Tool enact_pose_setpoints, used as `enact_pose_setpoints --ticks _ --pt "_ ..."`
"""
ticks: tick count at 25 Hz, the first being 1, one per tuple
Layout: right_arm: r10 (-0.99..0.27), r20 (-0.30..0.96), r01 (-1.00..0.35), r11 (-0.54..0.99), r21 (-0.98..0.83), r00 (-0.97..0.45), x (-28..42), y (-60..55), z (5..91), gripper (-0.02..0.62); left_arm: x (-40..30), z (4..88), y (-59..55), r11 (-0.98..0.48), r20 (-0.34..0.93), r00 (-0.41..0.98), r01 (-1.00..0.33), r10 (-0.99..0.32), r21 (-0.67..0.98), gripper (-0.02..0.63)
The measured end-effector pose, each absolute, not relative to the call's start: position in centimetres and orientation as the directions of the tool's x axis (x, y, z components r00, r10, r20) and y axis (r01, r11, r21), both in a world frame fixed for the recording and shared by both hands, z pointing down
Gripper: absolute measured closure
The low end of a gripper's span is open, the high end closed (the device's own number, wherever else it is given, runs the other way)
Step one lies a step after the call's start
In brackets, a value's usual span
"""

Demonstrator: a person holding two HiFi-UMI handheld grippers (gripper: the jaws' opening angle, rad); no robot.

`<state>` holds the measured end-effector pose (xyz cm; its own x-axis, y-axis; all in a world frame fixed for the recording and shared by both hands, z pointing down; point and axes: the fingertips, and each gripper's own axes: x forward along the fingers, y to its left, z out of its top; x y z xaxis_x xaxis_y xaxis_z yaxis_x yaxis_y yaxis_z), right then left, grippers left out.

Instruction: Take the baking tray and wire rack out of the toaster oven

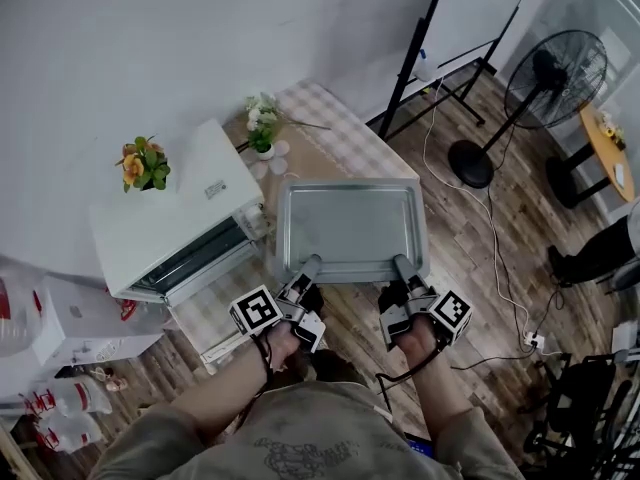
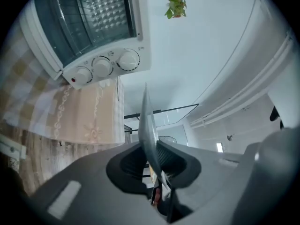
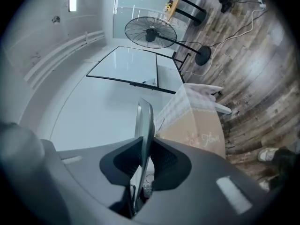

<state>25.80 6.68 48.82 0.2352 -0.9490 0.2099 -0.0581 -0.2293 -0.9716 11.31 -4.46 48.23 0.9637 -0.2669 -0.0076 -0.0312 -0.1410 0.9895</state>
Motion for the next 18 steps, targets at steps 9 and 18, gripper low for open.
enact_pose_setpoints --ticks 9,18 --pt "-0.957 0.192 -0.121 -0.222 -0.968 0.216 33.7 -0.8 49.0 0.517 18.4 48.6 -11.5 -0.171 -0.001 0.952 -0.054 -0.305 0.984 0.545" --pt "-0.953 0.260 -0.154 -0.283 -0.946 0.156 38.6 -7.7 54.2 0.515 22.0 54.1 -16.8 -0.110 0.029 0.915 -0.080 -0.402 0.991 0.540"
